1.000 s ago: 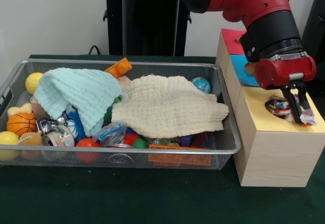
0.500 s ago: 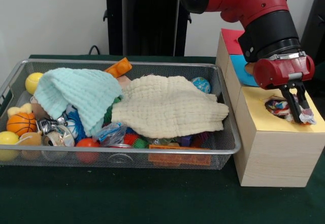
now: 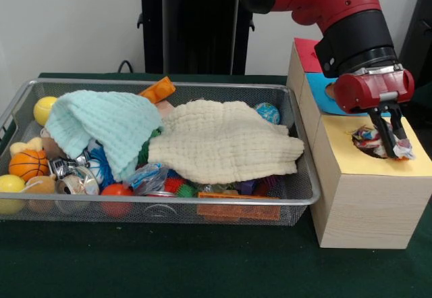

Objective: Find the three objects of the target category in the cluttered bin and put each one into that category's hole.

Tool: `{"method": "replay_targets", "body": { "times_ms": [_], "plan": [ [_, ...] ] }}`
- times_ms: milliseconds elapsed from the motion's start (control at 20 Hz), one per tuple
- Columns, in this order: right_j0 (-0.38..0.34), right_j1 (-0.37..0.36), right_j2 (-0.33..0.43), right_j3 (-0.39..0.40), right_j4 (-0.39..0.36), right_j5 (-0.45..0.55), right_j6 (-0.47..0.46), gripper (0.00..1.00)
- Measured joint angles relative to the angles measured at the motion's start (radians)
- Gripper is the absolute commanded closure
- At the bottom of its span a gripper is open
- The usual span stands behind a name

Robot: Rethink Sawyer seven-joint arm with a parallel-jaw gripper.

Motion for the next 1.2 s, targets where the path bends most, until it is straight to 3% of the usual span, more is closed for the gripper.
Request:
{"method": "replay_targets", "body": {
  "times_ms": [500,1200],
  "plan": [
    [-0.015,-0.037,-0.001,0.087,-0.013,-0.008,0.0,1.0],
    [-0.016,0.003,-0.01,0.091,-0.012,-0.12,0.0,1.0]
  ]
}}
